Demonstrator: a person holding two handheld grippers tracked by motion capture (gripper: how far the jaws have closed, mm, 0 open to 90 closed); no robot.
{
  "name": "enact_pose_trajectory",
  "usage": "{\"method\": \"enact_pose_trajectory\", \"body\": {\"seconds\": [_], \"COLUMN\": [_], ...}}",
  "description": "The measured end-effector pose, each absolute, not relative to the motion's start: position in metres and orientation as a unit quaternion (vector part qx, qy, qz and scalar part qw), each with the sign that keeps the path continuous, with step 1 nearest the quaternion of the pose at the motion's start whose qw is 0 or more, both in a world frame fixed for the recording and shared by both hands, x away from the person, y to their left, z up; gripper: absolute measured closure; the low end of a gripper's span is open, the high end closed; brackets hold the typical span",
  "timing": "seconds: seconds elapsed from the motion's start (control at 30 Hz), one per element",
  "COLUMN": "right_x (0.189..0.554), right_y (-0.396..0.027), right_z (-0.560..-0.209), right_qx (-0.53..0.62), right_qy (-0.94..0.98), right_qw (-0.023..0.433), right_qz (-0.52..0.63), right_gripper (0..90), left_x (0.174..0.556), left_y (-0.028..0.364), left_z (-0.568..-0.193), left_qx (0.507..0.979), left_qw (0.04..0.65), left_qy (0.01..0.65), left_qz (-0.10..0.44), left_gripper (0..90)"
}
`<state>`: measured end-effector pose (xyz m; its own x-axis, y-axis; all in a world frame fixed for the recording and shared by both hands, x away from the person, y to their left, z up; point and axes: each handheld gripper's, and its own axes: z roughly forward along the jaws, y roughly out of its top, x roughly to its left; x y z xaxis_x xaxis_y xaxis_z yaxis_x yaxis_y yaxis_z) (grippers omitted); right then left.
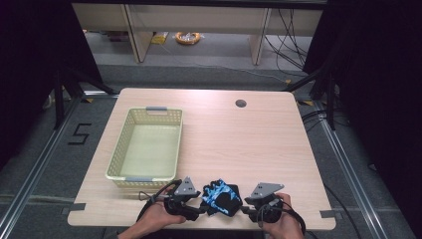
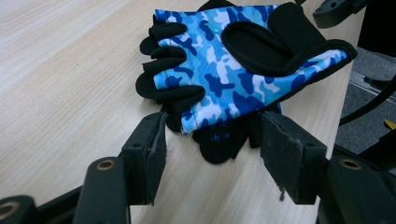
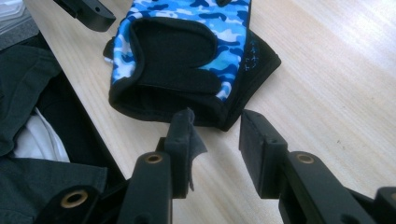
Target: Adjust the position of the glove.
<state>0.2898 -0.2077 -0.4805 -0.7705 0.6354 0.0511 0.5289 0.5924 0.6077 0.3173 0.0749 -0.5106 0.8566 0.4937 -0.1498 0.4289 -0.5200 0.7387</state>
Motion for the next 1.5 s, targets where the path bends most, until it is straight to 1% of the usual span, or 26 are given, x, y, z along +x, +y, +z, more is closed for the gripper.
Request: {"method": "enact_pose_trajectory", "body": {"seconds": [0.07,0.13,0.23,0.27,0.33,0.37,0.4,0.47,0.53,0.6,0.63,0.67,0.7,0.8,0.83,0.87,0.9,0.97,1.03,1.07,1.1,1.17,1.27,1.33,1.4,1.5], "right_x": [0.292,0.294,0.296,0.297,0.297,0.297,0.296,0.298,0.298,0.296,0.296,0.296,0.296,0.297,0.299,0.299,0.301,0.303,0.307,0.309,0.311,0.316,0.324,0.332,0.339,0.347], "right_y": [-0.207,-0.207,-0.204,-0.204,-0.203,-0.203,-0.203,-0.204,-0.205,-0.204,-0.204,-0.205,-0.206,-0.208,-0.21,-0.211,-0.211,-0.211,-0.21,-0.208,-0.207,-0.204,-0.2,-0.199,-0.197,-0.196], "right_z": [-0.485,-0.486,-0.488,-0.489,-0.488,-0.488,-0.489,-0.49,-0.489,-0.486,-0.487,-0.485,-0.484,-0.48,-0.477,-0.473,-0.472,-0.466,-0.464,-0.463,-0.461,-0.46,-0.458,-0.457,-0.459,-0.462], "right_qx": [0.325,0.326,0.334,0.325,0.327,0.327,0.33,0.324,0.325,0.337,0.335,0.334,0.331,0.327,0.32,0.327,0.323,0.317,0.314,0.313,0.308,0.306,0.298,0.288,0.282,0.282], "right_qy": [0.89,0.892,0.887,0.889,0.89,0.889,0.887,0.887,0.886,0.883,0.88,0.882,0.883,0.879,0.877,0.877,0.876,0.881,0.883,0.881,0.886,0.885,0.889,0.895,0.896,0.9], "right_qw": [0.088,0.074,0.06,0.068,0.067,0.069,0.071,0.077,0.069,0.06,0.066,0.066,0.068,0.084,0.096,0.09,0.1,0.106,0.113,0.122,0.118,0.13,0.133,0.129,0.133,0.118], "right_qz": [0.308,0.305,0.314,0.315,0.312,0.312,0.316,0.319,0.323,0.321,0.329,0.325,0.327,0.337,0.344,0.34,0.343,0.334,0.331,0.333,0.325,0.325,0.322,0.315,0.316,0.31], "right_gripper": [65.8,68.1,76.2,79.9,85.0,85.6,86.0,86.4,86.6,86.7,86.8,86.8,86.8,86.9,87.0,87.1,87.1,87.2,87.3,87.4,87.4,87.4,87.5,87.5,87.6,87.6], "left_x": [0.319,0.32,0.32,0.32,0.32,0.321,0.319,0.321,0.317,0.316,0.314,0.313,0.311,0.308,0.307,0.305,0.303,0.302,0.297,0.297,0.296,0.293,0.288,0.287,0.286,0.283], "left_y": [0.074,0.073,0.072,0.073,0.072,0.072,0.071,0.072,0.07,0.072,0.071,0.072,0.071,0.073,0.073,0.072,0.072,0.072,0.07,0.069,0.069,0.067,0.062,0.061,0.059,0.055], "left_z": [-0.511,-0.513,-0.515,-0.515,-0.516,-0.516,-0.516,-0.515,-0.514,-0.511,-0.51,-0.508,-0.506,-0.5,-0.499,-0.498,-0.497,-0.495,-0.494,-0.494,-0.492,-0.492,-0.492,-0.492,-0.493,-0.496], "left_qx": [0.875,0.879,0.88,0.885,0.884,0.885,0.882,0.889,0.886,0.894,0.89,0.891,0.889,0.887,0.885,0.881,0.88,0.888,0.886,0.889,0.893,0.891,0.886,0.89,0.887,0.884], "left_qw": [0.41,0.408,0.405,0.4,0.405,0.405,0.407,0.398,0.402,0.389,0.397,0.393,0.4,0.406,0.41,0.418,0.421,0.412,0.411,0.408,0.402,0.404,0.413,0.404,0.409,0.416], "left_qy": [0.254,0.244,0.244,0.232,0.229,0.223,0.232,0.216,0.221,0.207,0.209,0.206,0.205,0.199,0.2,0.202,0.205,0.187,0.193,0.189,0.184,0.185,0.191,0.19,0.193,0.199], "left_qz": [0.045,0.047,0.048,0.055,0.054,0.058,0.055,0.069,0.074,0.083,0.085,0.093,0.088,0.095,0.092,0.088,0.087,0.087,0.089,0.088,0.088,0.092,0.086,0.093,0.093,0.083], "left_gripper": [43.6,46.8,53.6,56.2,62.3,65.1,68.5,73.3,78.6,82.2,83.4,84.2,84.6,85.1,85.1,85.1,85.1,84.9,84.7,84.8,85.0,85.0,85.1,85.1,85.0,85.0]}}
